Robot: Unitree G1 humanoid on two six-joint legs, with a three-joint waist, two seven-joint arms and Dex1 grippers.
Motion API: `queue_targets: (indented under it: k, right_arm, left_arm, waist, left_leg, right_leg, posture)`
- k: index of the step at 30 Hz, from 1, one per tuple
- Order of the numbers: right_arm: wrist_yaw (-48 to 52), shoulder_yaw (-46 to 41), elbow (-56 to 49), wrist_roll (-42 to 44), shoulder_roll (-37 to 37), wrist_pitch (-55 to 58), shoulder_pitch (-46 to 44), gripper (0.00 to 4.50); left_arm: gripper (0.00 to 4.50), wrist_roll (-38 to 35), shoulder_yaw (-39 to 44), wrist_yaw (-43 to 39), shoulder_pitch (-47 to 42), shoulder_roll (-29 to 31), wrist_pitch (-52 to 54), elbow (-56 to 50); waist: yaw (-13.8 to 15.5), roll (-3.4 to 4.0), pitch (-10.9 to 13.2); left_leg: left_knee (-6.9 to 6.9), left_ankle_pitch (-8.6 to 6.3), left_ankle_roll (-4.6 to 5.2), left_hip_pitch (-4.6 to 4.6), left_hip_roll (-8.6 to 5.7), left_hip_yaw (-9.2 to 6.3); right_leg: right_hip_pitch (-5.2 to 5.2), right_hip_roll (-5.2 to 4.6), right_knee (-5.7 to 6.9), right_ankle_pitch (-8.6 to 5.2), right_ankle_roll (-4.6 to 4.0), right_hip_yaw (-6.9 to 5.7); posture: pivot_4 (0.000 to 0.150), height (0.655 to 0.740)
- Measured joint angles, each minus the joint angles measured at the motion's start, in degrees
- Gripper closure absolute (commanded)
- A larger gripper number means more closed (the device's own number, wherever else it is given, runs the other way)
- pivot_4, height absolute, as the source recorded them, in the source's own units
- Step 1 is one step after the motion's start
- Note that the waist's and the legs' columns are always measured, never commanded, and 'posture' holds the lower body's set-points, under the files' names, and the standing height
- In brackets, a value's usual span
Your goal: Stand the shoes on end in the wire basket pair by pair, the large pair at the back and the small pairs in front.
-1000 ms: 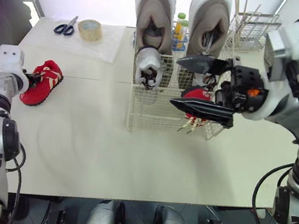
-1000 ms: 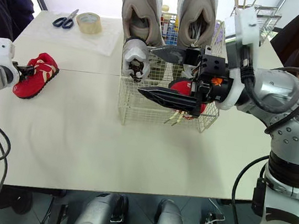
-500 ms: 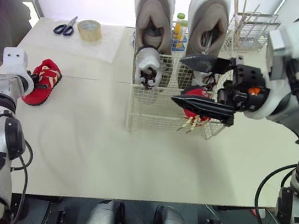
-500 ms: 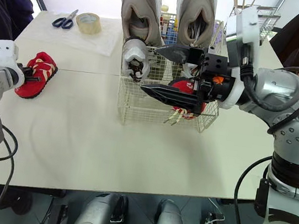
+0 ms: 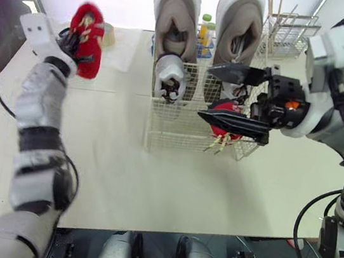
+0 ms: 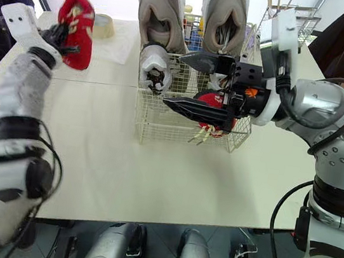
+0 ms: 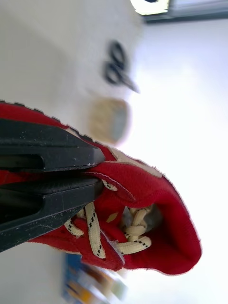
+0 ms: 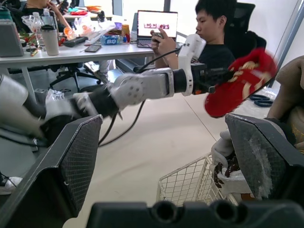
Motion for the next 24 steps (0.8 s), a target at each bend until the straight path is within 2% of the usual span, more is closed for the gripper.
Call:
queue_targets:
  k: [2, 7, 17, 24]
  right_arm:
    - [0.5, 0.1, 0.3, -0.4, 0.0, -0.1, -0.1, 0.00]
    - [2.0, 0.1, 1.6, -1.4, -0.5, -0.1, -0.4, 0.00]
    - [6.7, 0.1, 6.4, -4.3, -3.5, -0.2, -1.0, 0.00]
    - [8.5, 1.0, 7.9, -6.7, -4.1, -0.7, -2.4, 0.00]
  left_arm:
    - [4.46, -1.2, -0.3, 2.1, 1.3, -2.5, -0.3, -6.0]
    - [4.46, -2.0, -1.8, 4.6, 1.7, -4.1, -2.7, -15.8]
    - [4.46, 0.7, -11.3, 1.7, 2.4, -4.1, -7.2, -25.2]
    - [4.46, -2.1, -14.6, 0.7, 10.6, -6.4, -5.6, -30.8]
  waist:
    - [0.0, 0.00, 0.0]
    - [0.2, 0.00, 0.0]
    - [0.4, -0.01, 0.0]
    - [0.3, 0.02, 0.0]
  left_leg:
    - [0.01, 0.01, -0.01, 0.06, 0.01, 0.00]
    - [0.02, 0.00, 0.00, 0.09, 0.01, -0.02]
    - [0.08, -0.07, 0.13, 0.09, -0.03, -0.06]
    - [0.08, -0.05, 0.09, 0.11, 0.04, -0.06]
  right_leg:
    - [0.01, 0.01, 0.02, 0.00, 0.00, 0.00]
    - [0.05, 0.01, 0.04, 0.00, -0.01, -0.01]
    - [0.17, 0.00, -0.05, 0.01, -0.01, -0.03]
    - [0.14, 0.03, -0.01, 0.00, -0.01, -0.04]
  posture:
    - [0.150, 0.7400]
    - [0.150, 0.7400]
    - [0.150, 0.7400]
    - [0.150, 0.7400]
